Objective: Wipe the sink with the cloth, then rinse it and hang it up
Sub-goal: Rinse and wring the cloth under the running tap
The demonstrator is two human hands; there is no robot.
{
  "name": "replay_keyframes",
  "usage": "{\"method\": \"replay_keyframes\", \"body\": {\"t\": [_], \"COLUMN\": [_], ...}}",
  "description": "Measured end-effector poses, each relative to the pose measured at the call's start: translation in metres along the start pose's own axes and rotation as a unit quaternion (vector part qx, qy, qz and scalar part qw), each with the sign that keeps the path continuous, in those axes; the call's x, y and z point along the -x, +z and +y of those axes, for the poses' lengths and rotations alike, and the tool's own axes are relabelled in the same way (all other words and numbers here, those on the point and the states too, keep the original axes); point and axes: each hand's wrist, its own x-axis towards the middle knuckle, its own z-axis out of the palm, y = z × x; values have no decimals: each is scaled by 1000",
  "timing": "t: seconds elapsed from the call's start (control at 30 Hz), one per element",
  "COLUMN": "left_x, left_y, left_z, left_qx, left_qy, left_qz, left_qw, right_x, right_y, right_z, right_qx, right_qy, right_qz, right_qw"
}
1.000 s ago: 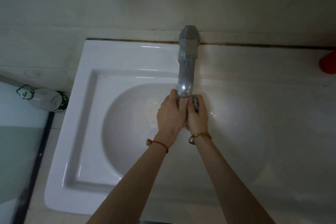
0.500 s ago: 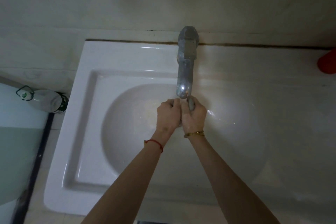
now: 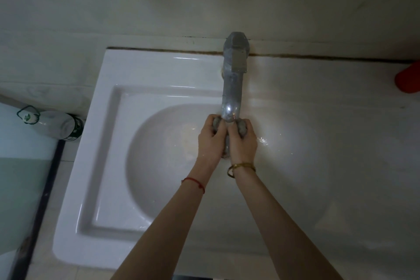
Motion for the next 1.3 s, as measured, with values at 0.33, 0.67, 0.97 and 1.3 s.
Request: {"method": "replay_keyframes", "body": {"t": [0.33, 0.67, 0.97, 1.3], "left_x": [-3, -9, -1, -2], "left_y": [6, -7, 1, 6], "left_z": [6, -3, -6, 6], "left_qx": [-91, -19, -39, -98], "left_qy": [3, -23, 26, 31], "left_qz": [78, 46, 17, 57], "left_qw": [993, 998, 999, 993], "right_x": [-6, -7, -4, -10], "right_y": [9, -11, 1, 6], "right_z": [-1, 3, 1, -2], "right_qx": [-21, -20, 1, -3], "right_qy": [-7, -58, 4, -36], "right_qz": [11, -88, -10, 2], "right_qw": [1000, 994, 1000, 999]}}
